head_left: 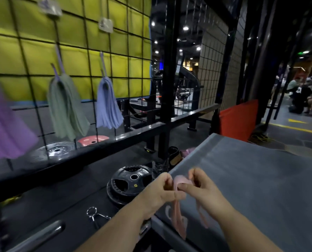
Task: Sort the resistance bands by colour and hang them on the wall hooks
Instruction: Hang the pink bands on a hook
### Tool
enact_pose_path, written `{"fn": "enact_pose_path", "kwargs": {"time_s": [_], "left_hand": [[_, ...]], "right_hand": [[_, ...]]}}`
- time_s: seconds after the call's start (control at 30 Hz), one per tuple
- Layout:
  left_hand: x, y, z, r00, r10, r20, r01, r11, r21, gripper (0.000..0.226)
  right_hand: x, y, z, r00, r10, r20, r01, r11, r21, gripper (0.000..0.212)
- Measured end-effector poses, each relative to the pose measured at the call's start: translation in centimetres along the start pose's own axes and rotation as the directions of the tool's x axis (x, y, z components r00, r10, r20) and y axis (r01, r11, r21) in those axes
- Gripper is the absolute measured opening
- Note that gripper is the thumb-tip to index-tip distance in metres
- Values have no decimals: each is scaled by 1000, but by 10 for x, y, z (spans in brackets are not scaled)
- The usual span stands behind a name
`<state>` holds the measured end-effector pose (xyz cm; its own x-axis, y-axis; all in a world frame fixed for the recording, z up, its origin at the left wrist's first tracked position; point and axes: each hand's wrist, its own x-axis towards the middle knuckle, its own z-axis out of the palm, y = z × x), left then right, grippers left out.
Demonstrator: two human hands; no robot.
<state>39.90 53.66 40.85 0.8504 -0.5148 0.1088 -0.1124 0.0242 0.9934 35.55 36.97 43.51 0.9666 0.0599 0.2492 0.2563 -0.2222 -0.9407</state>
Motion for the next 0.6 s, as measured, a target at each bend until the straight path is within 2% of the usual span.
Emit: {"fn": "enact_pose_path", "kwargs": {"time_s": [0.07,0.17,0.3,0.43,0.6], "left_hand": [[-12,14,-14,998,17,-65,-17,1000,7,41],[-35,34,-40,987,53,-151,-56,998,-15,30],[-72,60,-80,942,146,-303,-160,987,-20,15],[-110,85,-112,858,232,-458,-244,969,33,7],[-162,118,-144,724,325,-608,-310,941,134,10]], "right_hand": [[8,-14,16,999,-38,20,38,999,-32,40],[21,-36,39,995,-91,43,93,994,-53,38],[36,-64,79,980,-165,113,160,986,51,33],[42,-96,125,946,-259,195,224,957,182,26],[48,-146,172,865,-347,362,286,935,211,16]]}}
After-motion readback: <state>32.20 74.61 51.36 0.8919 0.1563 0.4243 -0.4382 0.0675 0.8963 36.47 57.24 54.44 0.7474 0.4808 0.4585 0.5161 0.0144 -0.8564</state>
